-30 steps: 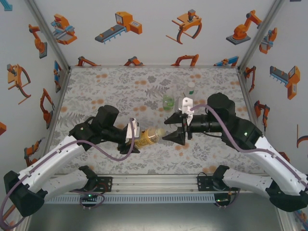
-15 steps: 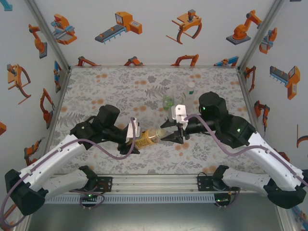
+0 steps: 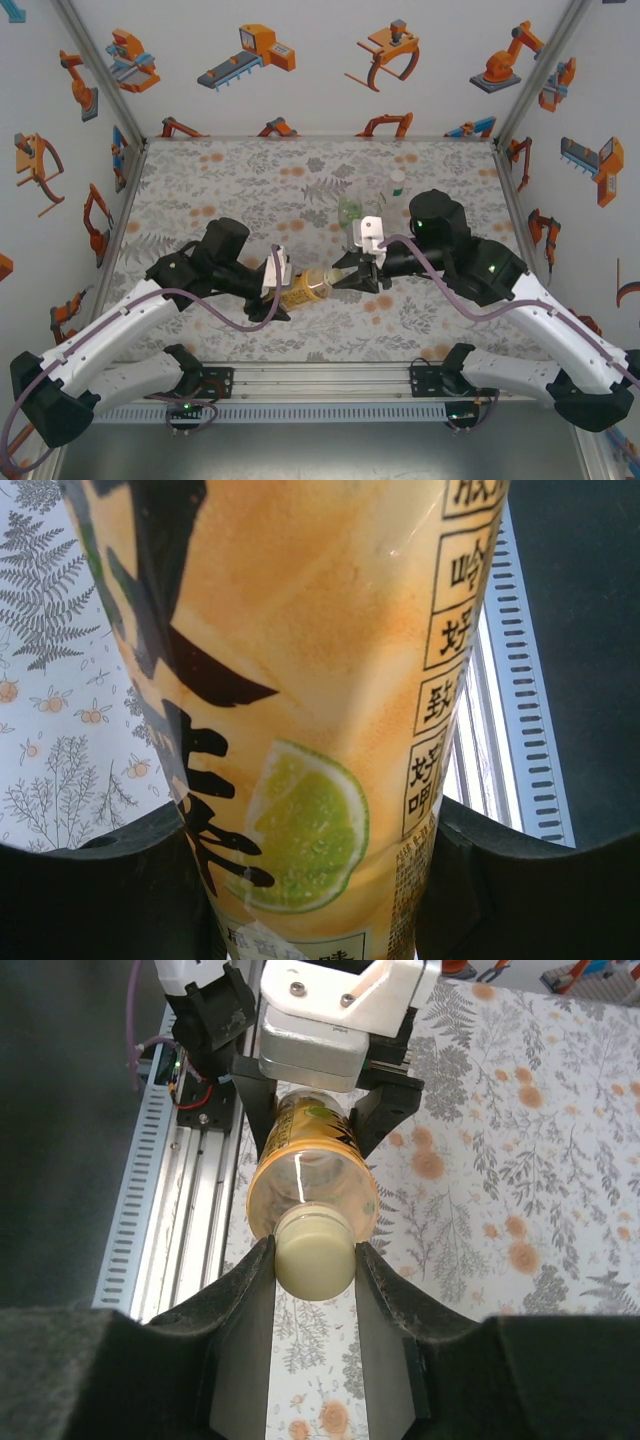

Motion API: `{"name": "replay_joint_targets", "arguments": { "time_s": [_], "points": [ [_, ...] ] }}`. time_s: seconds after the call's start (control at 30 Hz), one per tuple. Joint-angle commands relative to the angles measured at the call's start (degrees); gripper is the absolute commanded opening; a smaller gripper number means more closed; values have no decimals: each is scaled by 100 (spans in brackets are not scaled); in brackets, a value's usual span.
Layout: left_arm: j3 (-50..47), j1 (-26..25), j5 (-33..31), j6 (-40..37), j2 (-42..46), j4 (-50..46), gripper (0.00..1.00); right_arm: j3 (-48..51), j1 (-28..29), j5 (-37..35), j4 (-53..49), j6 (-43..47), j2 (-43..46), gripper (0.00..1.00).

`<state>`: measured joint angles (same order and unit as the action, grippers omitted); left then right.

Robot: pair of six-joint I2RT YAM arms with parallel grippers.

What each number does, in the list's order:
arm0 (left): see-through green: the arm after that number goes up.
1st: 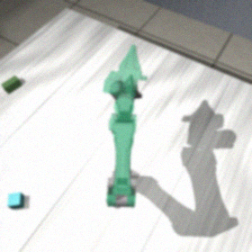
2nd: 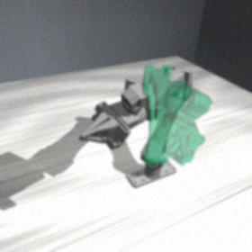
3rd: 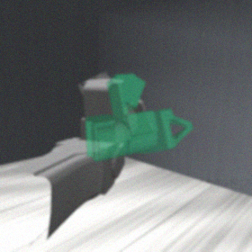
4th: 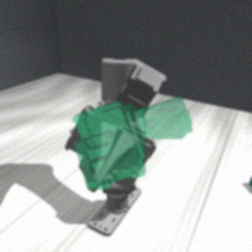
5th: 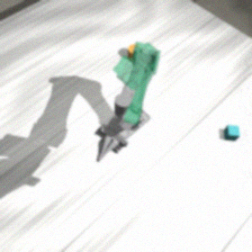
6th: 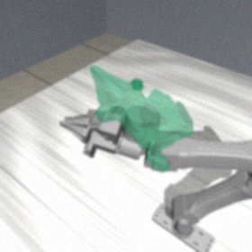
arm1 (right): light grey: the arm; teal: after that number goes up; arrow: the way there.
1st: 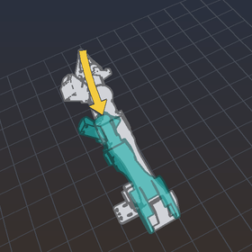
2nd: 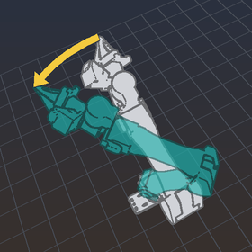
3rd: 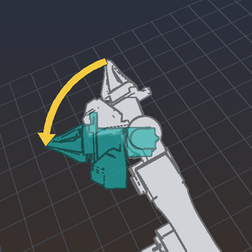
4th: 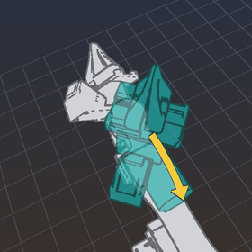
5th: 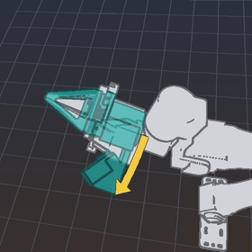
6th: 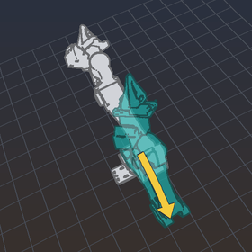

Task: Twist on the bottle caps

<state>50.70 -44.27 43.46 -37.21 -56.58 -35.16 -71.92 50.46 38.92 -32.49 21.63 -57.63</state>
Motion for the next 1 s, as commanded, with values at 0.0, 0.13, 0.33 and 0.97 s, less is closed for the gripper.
{"name": "replay_joint_targets", "arguments": {
  "time_s": [0.0,0.13,0.33,0.97],
  "points": [
    [162,-33,-8,-55,119,40,0,161,35,-331,386,-734,-2,1],
    [76,-31,-593,86,252,229,0,460,40,-1242,925,-2231,33,0],
    [-74,-28,-1515,292,425,598,0,900,32,-2313,1582,-4524,128,0],
    [-139,36,-2526,465,419,880,0,1374,21,-3247,1821,-9230,-161,0]
  ]
}}
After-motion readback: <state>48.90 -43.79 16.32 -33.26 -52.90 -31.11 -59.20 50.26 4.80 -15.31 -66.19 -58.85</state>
